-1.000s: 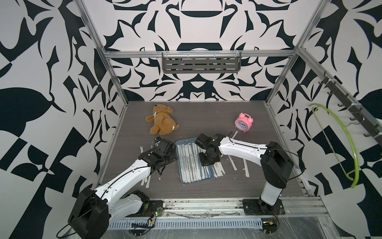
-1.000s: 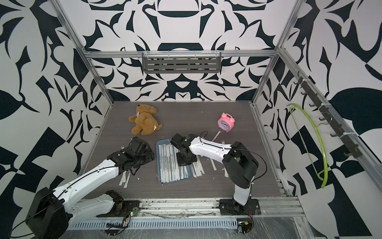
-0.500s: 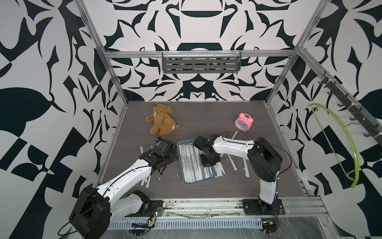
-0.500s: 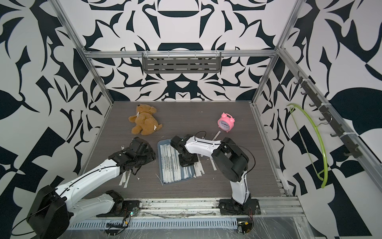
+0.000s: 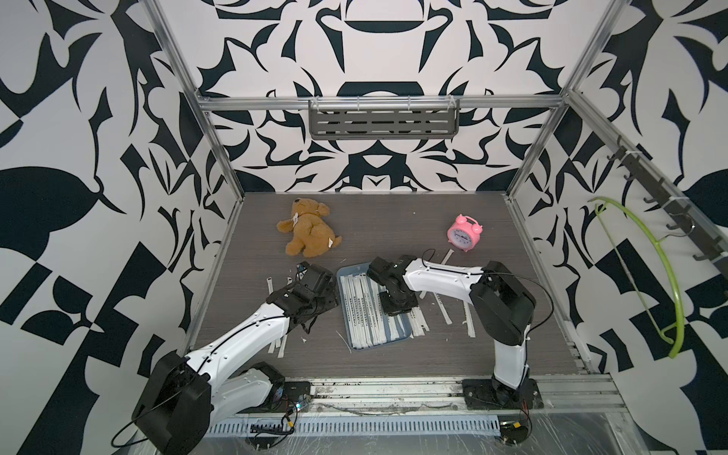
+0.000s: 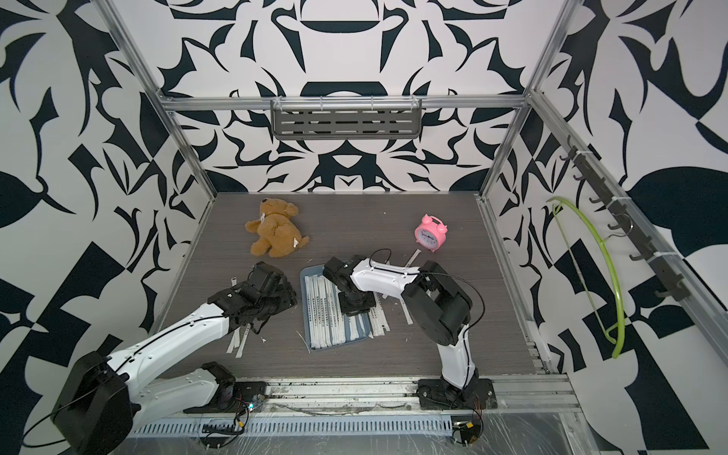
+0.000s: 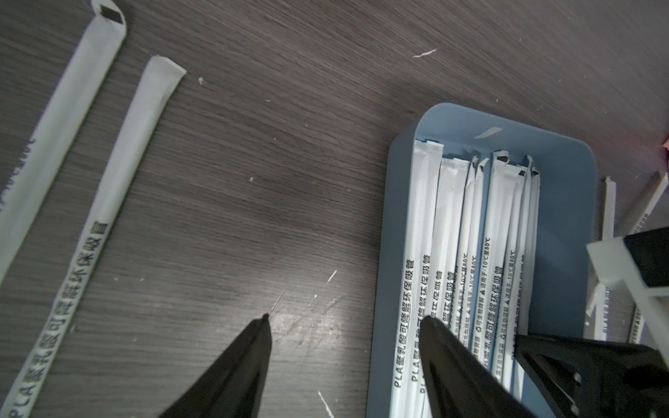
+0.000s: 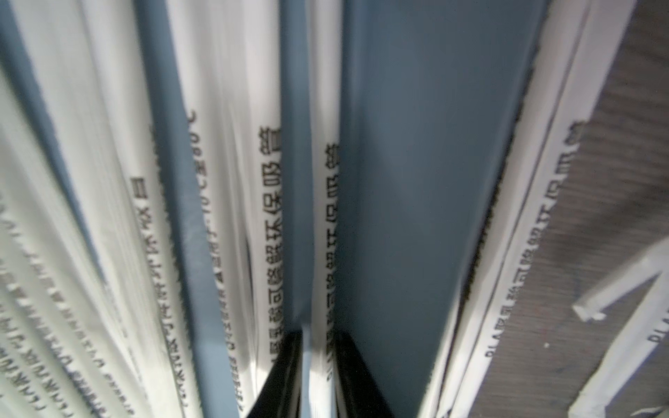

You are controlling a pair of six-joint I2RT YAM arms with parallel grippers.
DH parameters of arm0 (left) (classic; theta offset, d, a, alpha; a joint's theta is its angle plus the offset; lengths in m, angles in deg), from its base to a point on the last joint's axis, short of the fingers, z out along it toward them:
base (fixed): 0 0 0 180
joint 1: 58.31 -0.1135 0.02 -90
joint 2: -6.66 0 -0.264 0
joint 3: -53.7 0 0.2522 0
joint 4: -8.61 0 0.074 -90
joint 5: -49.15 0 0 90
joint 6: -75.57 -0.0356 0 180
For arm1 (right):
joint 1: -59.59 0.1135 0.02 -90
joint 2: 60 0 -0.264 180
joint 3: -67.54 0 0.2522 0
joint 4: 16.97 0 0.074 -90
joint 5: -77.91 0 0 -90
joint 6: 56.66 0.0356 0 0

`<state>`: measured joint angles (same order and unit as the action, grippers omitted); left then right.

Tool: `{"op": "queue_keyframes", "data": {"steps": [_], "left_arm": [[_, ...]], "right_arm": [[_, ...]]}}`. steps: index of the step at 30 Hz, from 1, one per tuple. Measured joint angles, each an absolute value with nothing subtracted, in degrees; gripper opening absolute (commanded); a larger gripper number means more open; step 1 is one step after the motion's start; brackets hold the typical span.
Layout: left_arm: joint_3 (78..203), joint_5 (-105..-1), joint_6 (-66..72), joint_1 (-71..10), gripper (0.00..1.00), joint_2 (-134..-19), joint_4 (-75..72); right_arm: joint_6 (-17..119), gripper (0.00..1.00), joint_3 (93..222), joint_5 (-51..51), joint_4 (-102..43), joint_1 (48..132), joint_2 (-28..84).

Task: Put the straws into the storage box
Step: Place the straw in the storage box, then pick up the straw from the center of the board.

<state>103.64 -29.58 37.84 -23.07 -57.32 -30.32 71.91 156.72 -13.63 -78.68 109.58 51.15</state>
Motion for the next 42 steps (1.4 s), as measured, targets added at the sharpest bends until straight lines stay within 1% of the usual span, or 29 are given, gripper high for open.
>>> {"op": "queue_keyframes", "data": {"steps": [7, 13, 16, 18, 20, 25, 27, 30, 36, 42], "left_arm": [[103.64, -29.58, 37.84, -23.07, 0.71, -57.37, -30.25], [103.64, -29.56, 37.73, -23.07, 0.71, -57.39, -30.27], [103.66, -29.51, 37.31, -23.07, 0.71, -57.39, -30.27], [103.66, -29.49, 36.77, -23.07, 0.71, -57.37, -30.25], [103.66, -29.49, 36.16, -23.0, 0.71, -57.35, -30.16], [103.91, -28.4, 34.71, -20.25, 0.74, -57.81, -29.55], [104.25, -28.14, 34.38, -18.76, 0.74, -59.03, -29.31], [104.76, -27.98, 34.12, -17.01, 0.74, -61.46, -28.9], [105.83, -27.74, 34.14, -15.74, 0.74, -63.16, -28.26], [106.29, -27.59, 34.01, -15.74, 0.74, -63.79, -28.02]], "right_arm": [[71.93, 0.25, 157.77, -13.61, -79.72, 109.72, 49.58], [71.93, 0.26, 159.34, -13.37, -81.1, 109.45, 45.2], [71.93, 0.29, 159.39, -13.04, -81.5, 107.92, 41.97], [71.74, 0.33, 158.91, -13.02, -81.3, 104.86, 39.63], [71.28, 0.37, 157.48, -13.24, -80.27, 99.03, 37.27], [70.84, 0.38, 154.01, -14.37, -75.88, 83.36, 36.66], [70.86, 0.38, 153.7, -14.5, -74.57, 80.12, 38.41], [70.88, 0.39, 153.73, -14.72, -72.14, 78.85, 42.28], [71.63, 0.37, 153.14, -14.96, -69.43, 79.4, 46.71], [71.85, 0.28, 153.11, -15.62, -67.83, 79.44, 47.98]]}}
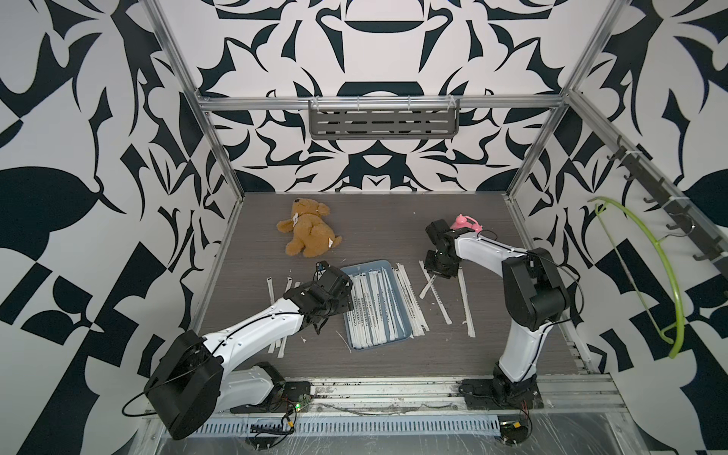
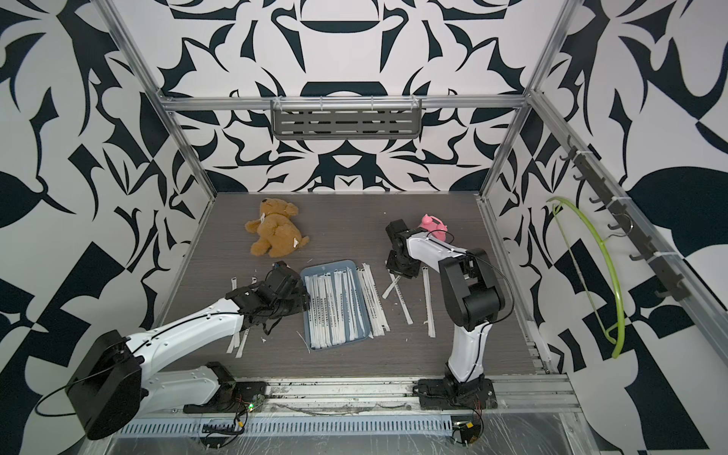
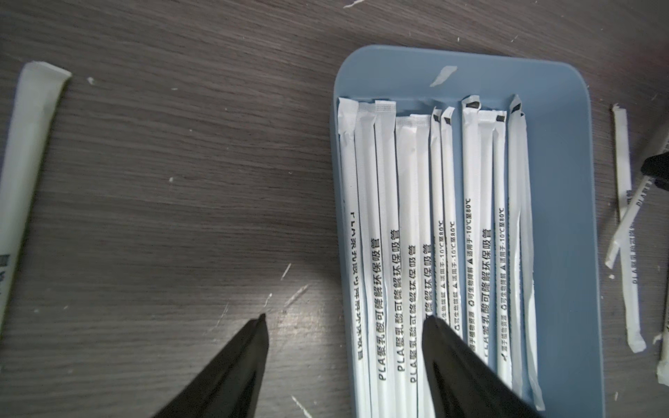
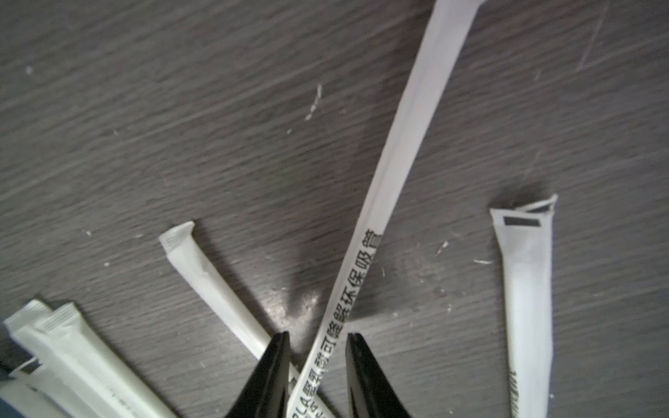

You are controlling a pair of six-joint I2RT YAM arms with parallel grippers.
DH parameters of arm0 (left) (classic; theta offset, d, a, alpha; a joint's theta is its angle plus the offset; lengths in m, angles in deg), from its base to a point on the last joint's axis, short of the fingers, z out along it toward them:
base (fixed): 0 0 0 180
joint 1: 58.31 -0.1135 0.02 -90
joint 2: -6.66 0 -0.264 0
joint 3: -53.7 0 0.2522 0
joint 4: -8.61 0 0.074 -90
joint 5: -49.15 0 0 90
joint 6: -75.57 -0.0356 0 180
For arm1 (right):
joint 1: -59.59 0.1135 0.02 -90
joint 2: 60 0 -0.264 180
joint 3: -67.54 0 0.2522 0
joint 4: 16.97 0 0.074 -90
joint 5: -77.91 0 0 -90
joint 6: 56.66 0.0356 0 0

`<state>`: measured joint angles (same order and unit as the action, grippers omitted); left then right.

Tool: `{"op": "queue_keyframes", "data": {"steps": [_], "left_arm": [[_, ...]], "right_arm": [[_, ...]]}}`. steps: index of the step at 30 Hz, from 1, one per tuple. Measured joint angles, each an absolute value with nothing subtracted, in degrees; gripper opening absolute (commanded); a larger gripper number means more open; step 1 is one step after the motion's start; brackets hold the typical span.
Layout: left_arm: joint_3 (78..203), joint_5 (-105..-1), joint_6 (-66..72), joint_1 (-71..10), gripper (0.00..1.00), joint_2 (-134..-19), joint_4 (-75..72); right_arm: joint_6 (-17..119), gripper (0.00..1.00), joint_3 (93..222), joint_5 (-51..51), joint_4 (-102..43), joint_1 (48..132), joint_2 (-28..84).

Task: Put the straws into the storage box
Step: Pick up the straw from the center of the board, then place the straw in the storage box.

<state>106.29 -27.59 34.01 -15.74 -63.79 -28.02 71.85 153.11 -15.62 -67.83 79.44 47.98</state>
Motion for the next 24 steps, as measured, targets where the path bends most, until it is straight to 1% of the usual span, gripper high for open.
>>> {"op": "queue_keyframes", "data": {"steps": [11, 17, 20, 24], "left_arm": [[106.59, -27.55, 33.93, -15.74, 0.74, -64.03, -28.02], [106.59, -27.04, 33.95, -15.74, 0.74, -63.88, -28.13], [106.59, -26.34, 33.99, -15.74, 0.74, -63.42, -28.44], [106.51, -24.97, 34.52, -15.74, 0.74, -61.63, -29.05]], "right_arm": [[70.23, 0.11, 151.8, -16.84, -66.87, 79.42, 48.42], [69.7, 0.11, 150.25, -17.58, -67.88, 80.12, 46.19], [69.33, 0.11, 150.18, -18.46, -70.44, 83.09, 42.82], [69.0, 0.09, 152.24, -19.84, -74.61, 92.1, 37.34]]}}
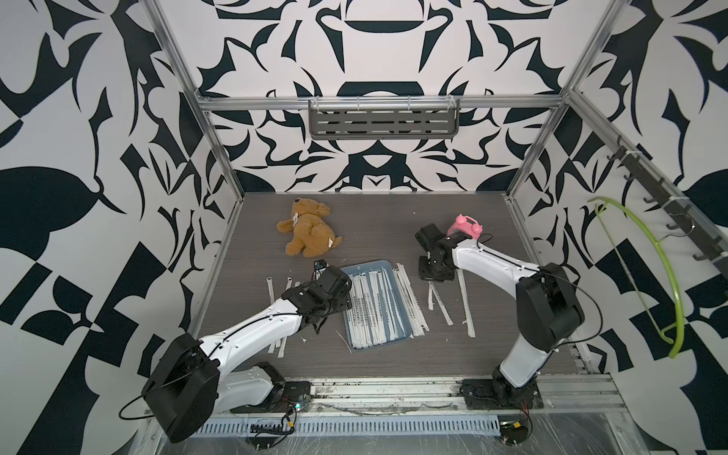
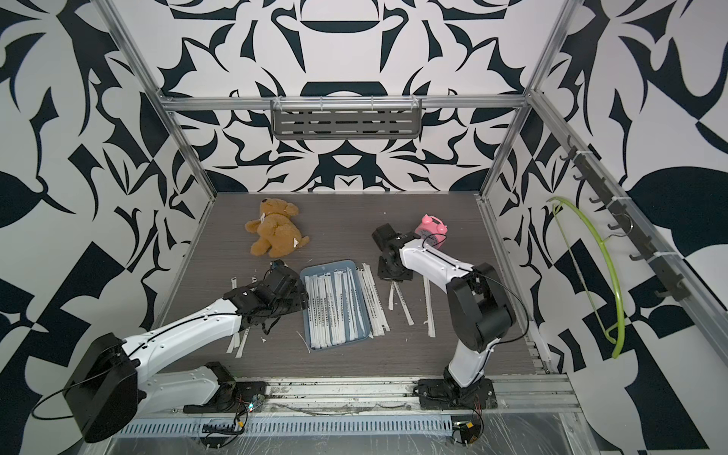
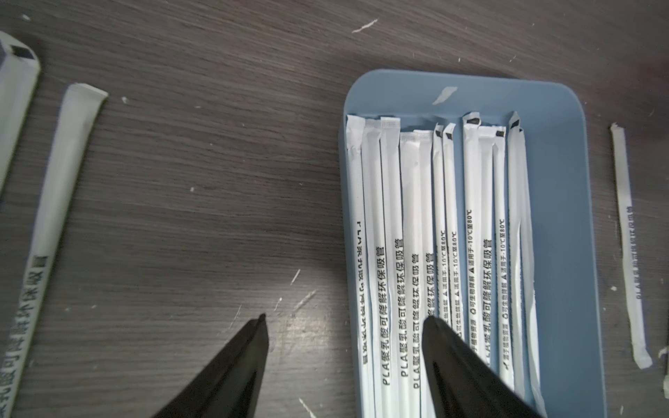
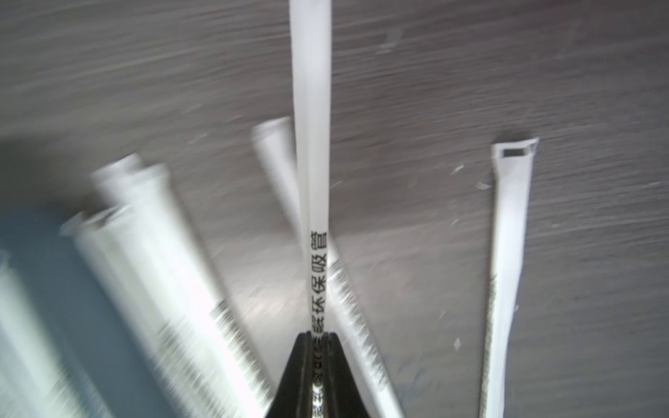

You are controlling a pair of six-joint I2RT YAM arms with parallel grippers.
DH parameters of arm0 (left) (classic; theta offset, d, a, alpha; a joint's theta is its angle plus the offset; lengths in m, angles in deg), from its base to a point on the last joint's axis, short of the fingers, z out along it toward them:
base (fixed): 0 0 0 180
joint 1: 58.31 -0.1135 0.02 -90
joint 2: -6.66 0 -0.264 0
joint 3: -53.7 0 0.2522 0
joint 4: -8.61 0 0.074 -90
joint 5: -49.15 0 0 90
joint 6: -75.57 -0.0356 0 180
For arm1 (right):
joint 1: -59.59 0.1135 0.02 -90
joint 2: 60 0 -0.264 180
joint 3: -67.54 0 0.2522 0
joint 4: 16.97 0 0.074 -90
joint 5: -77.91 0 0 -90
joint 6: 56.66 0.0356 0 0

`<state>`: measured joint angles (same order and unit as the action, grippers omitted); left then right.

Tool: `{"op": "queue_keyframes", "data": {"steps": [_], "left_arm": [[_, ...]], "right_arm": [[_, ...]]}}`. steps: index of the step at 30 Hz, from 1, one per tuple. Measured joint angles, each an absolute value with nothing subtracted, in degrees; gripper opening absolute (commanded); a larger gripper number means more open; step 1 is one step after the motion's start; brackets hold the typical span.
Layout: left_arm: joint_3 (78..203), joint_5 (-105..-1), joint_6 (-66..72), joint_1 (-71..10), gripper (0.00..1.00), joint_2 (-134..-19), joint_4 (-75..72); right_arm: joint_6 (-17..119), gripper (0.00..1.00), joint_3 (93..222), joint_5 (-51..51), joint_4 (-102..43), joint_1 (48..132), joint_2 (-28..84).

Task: Put the straws into the storage box
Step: Place the straw in the storage box.

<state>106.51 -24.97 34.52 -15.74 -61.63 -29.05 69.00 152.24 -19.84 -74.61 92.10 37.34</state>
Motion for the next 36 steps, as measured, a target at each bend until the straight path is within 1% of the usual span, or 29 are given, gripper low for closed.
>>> {"op": "queue_keyframes", "data": {"steps": [3, 6, 9, 13, 17, 22, 36], "left_arm": [[106.11, -24.05, 35.24, -15.74, 0.74, -59.9, -29.03], [105.68, -23.7, 35.74, -15.74, 0.74, -59.18, -29.03], [105.46, -23.72, 36.18, -15.74, 0.74, -59.31, -29.09], [105.46, -23.92, 36.59, -15.74, 0.74, -59.62, -29.2], [105.46, -23.94, 36.59, -15.74, 0.74, -59.77, -29.22], [105.46, -23.94, 36.59, -15.74, 0.74, -59.79, -29.44], [105.46, -23.94, 36.57, -15.74, 0.74, -59.79, -29.53]], "right_arm": [[69.2, 0.09, 155.26, -19.38, -76.14, 100.08, 35.85], [69.64, 0.09, 157.7, -18.61, -76.4, 106.81, 37.34], [70.38, 0.08, 158.4, -16.99, -75.81, 110.68, 41.14], [71.17, 0.08, 158.1, -16.12, -75.62, 110.65, 46.36], [71.93, 0.08, 157.51, -15.97, -75.51, 110.02, 48.83], [72.39, 0.08, 156.57, -16.23, -74.39, 109.17, 49.47], [72.17, 0.16, 156.13, -16.16, -72.62, 108.47, 50.23]]}}
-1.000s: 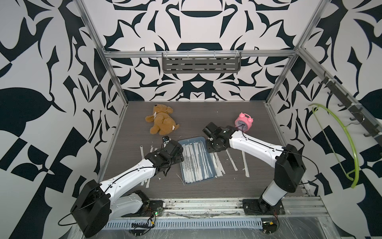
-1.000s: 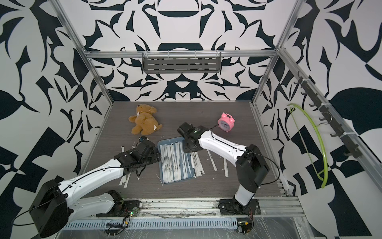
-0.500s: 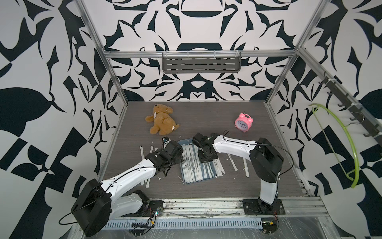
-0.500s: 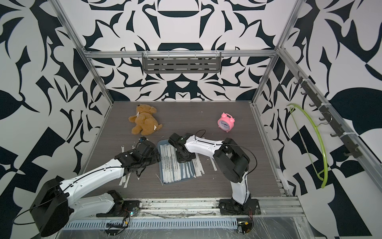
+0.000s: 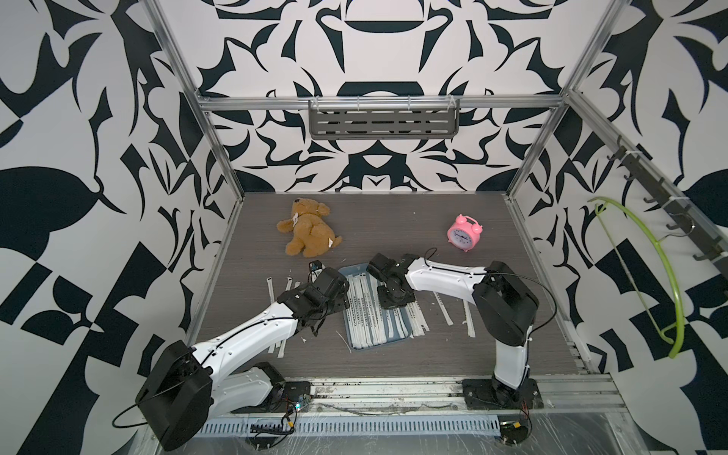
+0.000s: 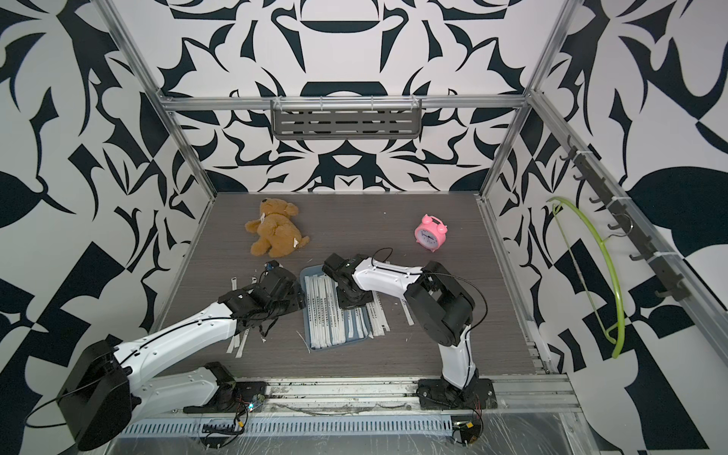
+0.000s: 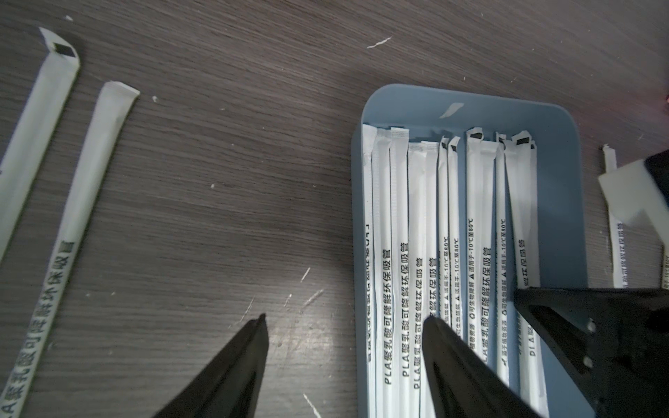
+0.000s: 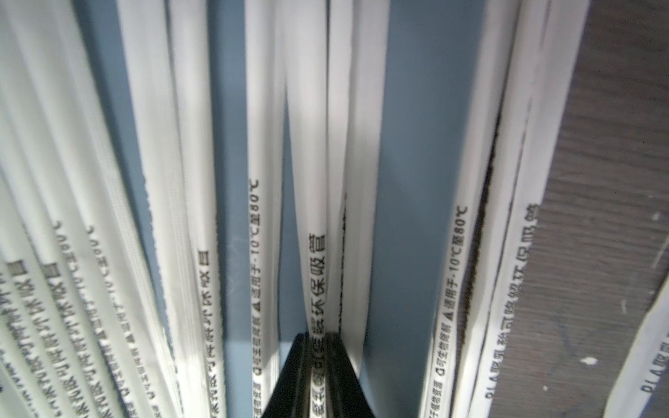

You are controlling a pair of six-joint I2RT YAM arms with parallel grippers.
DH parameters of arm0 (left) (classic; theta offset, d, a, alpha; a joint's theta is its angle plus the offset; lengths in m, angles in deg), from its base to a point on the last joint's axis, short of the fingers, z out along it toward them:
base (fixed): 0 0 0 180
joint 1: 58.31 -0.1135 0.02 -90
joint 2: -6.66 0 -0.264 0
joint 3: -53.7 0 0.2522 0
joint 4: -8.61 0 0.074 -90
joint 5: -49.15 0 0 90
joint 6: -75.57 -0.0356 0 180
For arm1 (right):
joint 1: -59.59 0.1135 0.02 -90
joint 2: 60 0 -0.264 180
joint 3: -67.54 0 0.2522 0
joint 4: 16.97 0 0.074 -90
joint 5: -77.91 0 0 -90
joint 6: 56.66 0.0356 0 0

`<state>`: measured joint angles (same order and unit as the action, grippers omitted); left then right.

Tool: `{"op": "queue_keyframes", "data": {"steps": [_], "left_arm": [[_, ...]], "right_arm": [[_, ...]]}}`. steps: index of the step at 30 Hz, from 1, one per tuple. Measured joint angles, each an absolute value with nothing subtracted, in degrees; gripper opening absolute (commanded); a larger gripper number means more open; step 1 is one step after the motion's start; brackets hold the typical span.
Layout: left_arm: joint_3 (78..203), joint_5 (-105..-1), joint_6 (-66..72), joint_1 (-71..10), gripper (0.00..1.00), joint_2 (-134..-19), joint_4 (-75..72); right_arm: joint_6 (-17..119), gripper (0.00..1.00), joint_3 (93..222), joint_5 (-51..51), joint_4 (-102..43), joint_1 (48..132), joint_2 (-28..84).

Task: Put the straws into the storage box
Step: Place the straw in the storage box.

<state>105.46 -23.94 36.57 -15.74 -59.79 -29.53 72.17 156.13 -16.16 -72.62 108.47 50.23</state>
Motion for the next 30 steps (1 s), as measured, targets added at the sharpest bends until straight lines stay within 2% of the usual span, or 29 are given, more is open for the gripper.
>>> {"op": "queue_keyframes", "data": {"steps": [13, 22, 26, 30], "left_arm": [[105.46, -23.92, 36.53, -15.74, 0.74, -59.84, -29.88], [105.46, -23.2, 35.87, -15.74, 0.74, -59.6, -30.38], [105.48, -22.76, 34.78, -16.01, 0.75, -58.22, -30.93], [105.48, -23.72, 32.64, -17.01, 0.77, -56.06, -30.69]], "right_arm": [[72.02, 0.28, 157.07, -16.34, -72.51, 108.43, 50.6], [71.91, 0.26, 158.07, -15.6, -73.65, 107.64, 45.49], [70.47, 0.23, 156.68, -15.09, -74.15, 103.92, 38.87], [66.34, 0.3, 150.84, -13.56, -74.92, 95.05, 31.74]]}}
